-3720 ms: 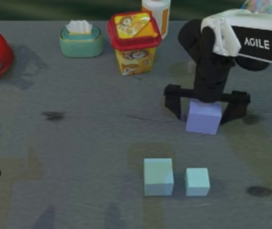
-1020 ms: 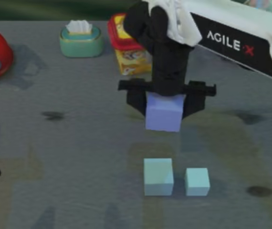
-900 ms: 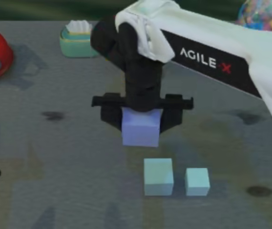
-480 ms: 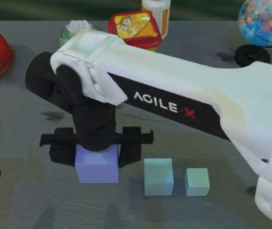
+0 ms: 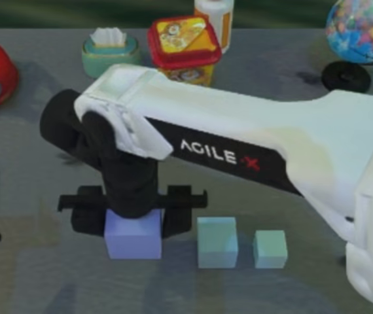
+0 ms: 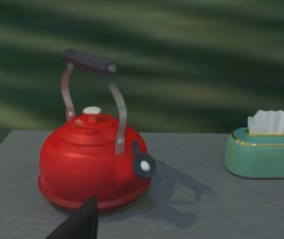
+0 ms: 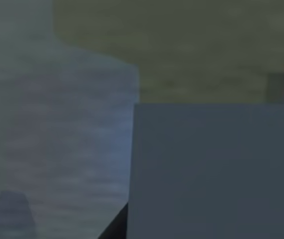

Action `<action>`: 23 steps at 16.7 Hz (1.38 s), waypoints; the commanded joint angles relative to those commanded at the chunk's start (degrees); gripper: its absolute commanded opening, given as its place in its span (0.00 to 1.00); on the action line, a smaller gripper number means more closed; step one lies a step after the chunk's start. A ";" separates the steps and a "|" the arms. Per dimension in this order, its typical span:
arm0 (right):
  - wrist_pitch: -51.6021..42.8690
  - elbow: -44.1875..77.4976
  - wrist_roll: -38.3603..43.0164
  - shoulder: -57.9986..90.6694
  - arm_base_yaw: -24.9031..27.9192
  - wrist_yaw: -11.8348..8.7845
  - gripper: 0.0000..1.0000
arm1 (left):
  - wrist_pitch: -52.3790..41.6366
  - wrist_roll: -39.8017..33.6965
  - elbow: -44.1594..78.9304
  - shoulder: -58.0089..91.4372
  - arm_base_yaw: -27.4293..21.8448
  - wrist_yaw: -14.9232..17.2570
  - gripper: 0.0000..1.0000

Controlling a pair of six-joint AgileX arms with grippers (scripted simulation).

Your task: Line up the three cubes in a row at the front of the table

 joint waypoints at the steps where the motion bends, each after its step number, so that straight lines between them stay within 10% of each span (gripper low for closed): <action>1: 2.28 -1.82 0.01 0.36 0.03 0.01 0.00 | 0.00 0.00 0.00 0.00 0.00 0.00 1.00; 8: 7.82 -6.65 0.01 1.38 0.25 0.06 0.00 | 0.00 0.00 0.00 0.00 0.00 0.00 1.00; 21: 7.82 -6.65 0.01 1.38 0.25 0.06 0.98 | 0.00 0.00 0.00 0.00 0.00 0.00 1.00; 23: 7.82 -6.65 0.01 1.38 0.25 0.06 1.00 | 0.00 0.00 0.00 0.00 0.00 0.00 1.00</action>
